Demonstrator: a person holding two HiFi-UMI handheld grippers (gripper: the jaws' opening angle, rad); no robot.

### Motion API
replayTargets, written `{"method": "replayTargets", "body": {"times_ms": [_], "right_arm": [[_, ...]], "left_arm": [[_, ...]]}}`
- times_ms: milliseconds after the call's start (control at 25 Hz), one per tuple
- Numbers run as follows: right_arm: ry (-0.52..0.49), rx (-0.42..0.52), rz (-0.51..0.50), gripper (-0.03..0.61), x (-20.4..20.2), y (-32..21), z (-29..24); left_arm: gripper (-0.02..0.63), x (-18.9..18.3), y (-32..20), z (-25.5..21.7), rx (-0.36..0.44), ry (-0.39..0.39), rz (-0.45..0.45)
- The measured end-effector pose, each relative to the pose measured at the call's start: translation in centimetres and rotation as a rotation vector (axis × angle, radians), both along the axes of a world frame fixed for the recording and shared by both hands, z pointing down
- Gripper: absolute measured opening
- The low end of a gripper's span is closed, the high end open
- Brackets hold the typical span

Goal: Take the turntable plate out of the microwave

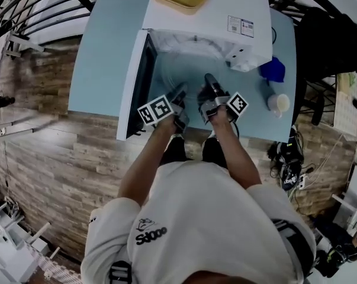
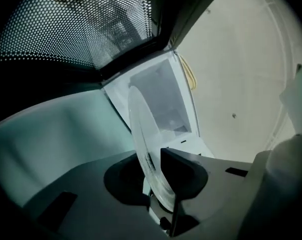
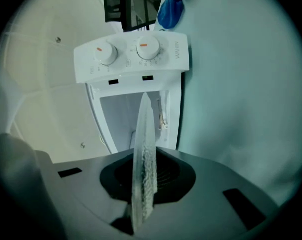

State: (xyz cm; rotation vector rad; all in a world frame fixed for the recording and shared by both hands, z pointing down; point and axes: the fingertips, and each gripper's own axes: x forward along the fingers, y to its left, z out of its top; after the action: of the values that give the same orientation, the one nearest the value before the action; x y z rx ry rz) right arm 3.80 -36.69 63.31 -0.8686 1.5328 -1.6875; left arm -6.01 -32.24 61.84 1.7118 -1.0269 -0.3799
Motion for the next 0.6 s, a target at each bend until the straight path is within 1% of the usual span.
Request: {"method": "replayTargets", "body": {"times_ms": [120, 240, 400, 600], "right_arm": [[-0.014, 0.012, 0.018, 0.028, 0.9, 1.8, -1.0], [0.004, 0.050, 0.002, 0.028, 2.2, 3.2, -3.1], [0.038, 0.134, -0.021, 0.028, 4.4, 5.1, -7.0], [0.064, 0.241, -0.036, 0.028, 6.6, 8.4, -12.0]], "left_arm": [[0.081, 1.1, 1.3, -1.2, 0.025, -0.001, 0.027], [0.081, 2.3, 2.9, -3.2, 0.065, 0.009, 0.021], [0.081, 4.5, 5.1, -6.5, 0.140, 0.038, 0.001], [0.081, 6.9, 8.4, -10.7, 0.238, 0.062, 0.003]]}}
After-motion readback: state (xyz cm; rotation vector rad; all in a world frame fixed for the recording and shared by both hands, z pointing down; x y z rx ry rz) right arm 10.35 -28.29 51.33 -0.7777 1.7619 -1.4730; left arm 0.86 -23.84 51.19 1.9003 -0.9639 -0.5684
